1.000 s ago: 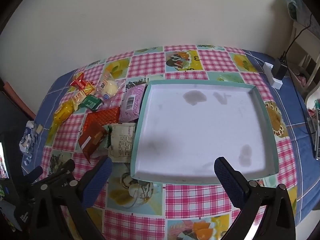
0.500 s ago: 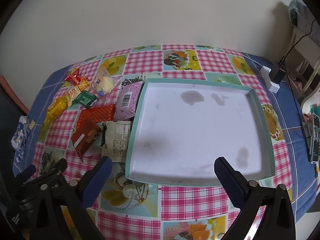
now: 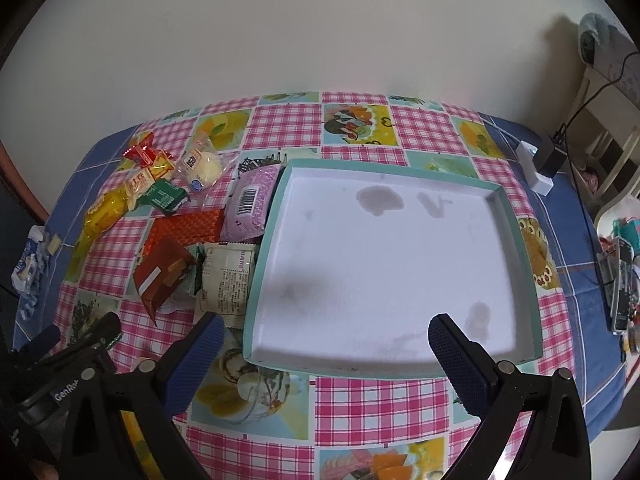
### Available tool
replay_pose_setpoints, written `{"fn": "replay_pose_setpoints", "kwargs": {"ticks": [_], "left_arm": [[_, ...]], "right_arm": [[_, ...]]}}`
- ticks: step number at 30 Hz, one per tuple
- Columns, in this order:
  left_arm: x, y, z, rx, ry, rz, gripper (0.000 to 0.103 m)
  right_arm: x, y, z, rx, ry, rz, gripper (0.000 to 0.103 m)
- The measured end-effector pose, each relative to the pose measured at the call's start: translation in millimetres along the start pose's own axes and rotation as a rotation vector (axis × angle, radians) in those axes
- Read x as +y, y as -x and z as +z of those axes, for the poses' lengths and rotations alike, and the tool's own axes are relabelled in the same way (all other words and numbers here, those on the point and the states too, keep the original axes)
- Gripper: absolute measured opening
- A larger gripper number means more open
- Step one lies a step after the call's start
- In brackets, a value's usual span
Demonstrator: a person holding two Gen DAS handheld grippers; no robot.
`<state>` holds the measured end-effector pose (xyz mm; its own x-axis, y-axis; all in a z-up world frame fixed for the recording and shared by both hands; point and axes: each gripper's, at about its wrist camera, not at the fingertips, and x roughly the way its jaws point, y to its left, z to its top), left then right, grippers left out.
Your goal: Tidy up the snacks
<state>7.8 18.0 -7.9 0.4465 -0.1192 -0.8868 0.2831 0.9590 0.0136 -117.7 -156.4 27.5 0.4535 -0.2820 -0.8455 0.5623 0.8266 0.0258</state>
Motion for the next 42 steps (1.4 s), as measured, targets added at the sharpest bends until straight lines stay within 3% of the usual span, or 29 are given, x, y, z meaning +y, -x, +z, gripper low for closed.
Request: {"fn": "replay_pose_setpoints", "kwargs": {"ticks": [42], "left_arm": [[4.1, -3.4, 1.4, 0.023, -0.024, -0.045, 0.103]], "right_arm": [[9.9, -1.1, 0.4, 0.018, 0.034, -0.037, 0.103]]}}
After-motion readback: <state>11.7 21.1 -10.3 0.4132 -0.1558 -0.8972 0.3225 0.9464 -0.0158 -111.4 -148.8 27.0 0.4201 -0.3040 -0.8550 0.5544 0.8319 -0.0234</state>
